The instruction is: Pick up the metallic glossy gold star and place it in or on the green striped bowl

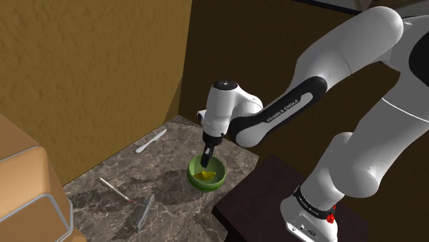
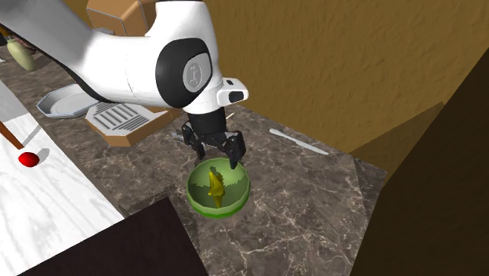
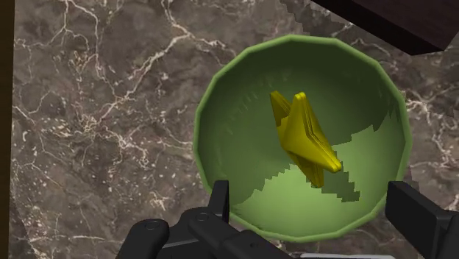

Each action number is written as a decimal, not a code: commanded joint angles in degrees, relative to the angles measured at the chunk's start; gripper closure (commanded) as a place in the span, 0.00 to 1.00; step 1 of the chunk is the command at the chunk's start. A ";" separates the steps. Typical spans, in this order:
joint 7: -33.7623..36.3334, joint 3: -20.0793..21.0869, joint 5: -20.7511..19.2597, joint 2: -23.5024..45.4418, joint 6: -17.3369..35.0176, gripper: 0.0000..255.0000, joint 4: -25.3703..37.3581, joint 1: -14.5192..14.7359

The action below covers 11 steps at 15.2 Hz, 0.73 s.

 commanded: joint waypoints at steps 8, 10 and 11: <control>-2.92 -0.03 4.04 -6.22 -7.40 0.00 1.54 1.05; -2.92 -0.03 4.04 -6.22 -7.40 0.00 1.54 1.05; -2.92 -0.03 4.04 -6.22 -7.40 0.00 1.54 1.05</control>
